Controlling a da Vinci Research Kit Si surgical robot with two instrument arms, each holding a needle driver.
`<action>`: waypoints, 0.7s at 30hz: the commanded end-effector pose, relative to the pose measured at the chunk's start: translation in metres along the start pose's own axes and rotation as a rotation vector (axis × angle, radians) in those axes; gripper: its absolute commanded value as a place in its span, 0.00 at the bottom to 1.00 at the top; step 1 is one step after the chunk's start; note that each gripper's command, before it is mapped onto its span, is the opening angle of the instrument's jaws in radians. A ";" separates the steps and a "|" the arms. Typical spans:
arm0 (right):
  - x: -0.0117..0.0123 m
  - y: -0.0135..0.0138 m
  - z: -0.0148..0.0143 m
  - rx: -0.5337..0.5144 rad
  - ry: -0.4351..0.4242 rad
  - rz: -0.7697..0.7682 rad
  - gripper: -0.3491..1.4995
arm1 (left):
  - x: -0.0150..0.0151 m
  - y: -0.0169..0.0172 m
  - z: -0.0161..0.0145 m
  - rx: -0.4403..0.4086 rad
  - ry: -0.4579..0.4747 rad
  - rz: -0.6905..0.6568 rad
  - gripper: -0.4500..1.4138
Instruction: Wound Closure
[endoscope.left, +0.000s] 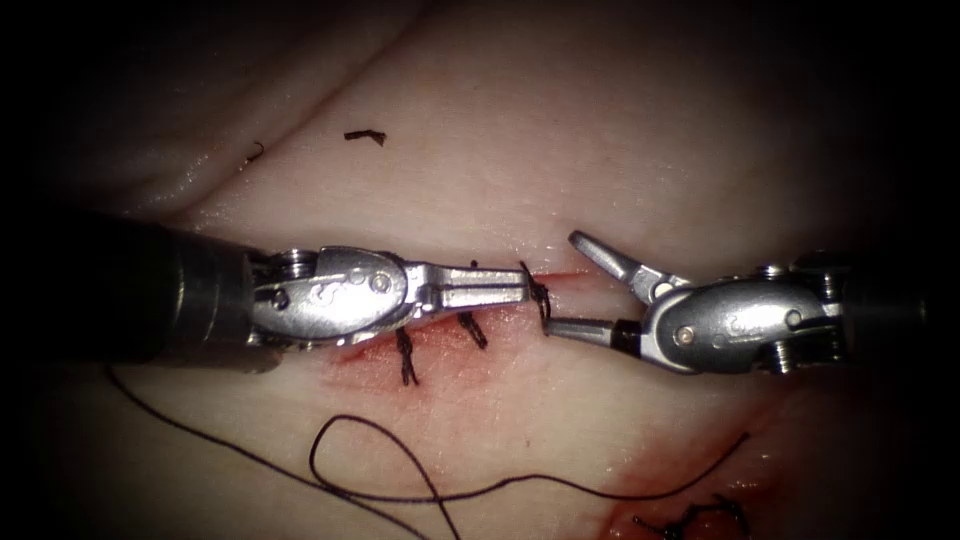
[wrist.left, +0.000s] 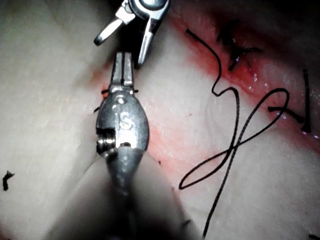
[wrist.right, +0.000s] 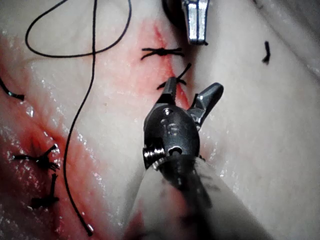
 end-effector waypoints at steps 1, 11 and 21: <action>-0.0003 0.0004 -0.0004 -0.013 0.009 0.006 0.99 | -0.0007 -0.0006 -0.0002 0.029 -0.024 0.009 0.00; -0.0009 0.0010 -0.0009 -0.047 -0.002 0.006 0.99 | -0.0038 -0.0061 -0.0032 0.152 -0.098 0.021 0.00; -0.0011 0.0008 -0.0005 -0.054 -0.007 0.021 0.99 | -0.0089 -0.0070 -0.0018 0.135 -0.193 -0.123 0.00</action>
